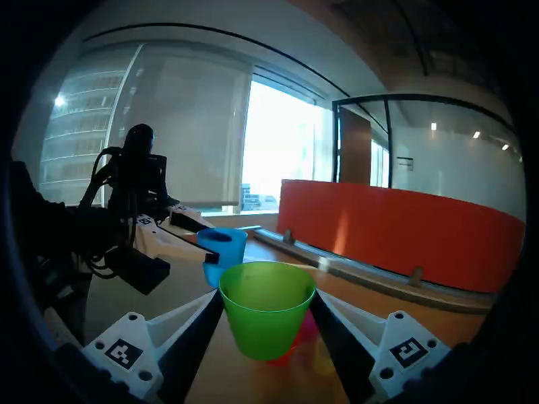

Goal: Pour water

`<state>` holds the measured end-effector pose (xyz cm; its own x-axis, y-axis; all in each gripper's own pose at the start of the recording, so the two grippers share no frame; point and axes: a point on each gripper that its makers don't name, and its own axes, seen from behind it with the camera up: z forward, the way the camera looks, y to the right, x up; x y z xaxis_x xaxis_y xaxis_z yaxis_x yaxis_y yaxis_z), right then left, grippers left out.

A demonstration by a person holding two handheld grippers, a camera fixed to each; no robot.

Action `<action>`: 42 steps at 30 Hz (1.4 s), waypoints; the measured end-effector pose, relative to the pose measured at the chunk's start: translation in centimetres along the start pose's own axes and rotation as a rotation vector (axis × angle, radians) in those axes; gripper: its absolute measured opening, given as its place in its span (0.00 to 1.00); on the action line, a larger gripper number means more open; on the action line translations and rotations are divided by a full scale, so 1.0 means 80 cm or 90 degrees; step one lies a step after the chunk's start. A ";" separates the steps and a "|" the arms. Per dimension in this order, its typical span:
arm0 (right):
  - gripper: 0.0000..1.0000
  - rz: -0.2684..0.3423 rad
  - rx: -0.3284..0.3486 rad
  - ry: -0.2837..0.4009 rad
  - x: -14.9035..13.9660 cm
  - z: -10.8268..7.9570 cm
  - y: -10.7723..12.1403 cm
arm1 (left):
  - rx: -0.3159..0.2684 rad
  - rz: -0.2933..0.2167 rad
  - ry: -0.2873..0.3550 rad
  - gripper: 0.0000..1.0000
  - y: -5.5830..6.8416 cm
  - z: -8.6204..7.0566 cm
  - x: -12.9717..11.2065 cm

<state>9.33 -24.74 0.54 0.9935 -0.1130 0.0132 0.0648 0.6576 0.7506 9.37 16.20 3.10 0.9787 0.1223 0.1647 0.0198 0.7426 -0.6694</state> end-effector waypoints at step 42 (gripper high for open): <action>0.91 0.004 0.094 -0.028 -0.017 0.026 -0.035 | 0.051 0.280 0.058 0.85 0.012 0.004 0.094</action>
<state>7.58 -27.98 -0.23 0.9886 -0.1435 0.0453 0.0402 0.5423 0.8392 16.68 18.01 3.92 0.9050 0.3810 -0.1895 -0.4134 0.6820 -0.6032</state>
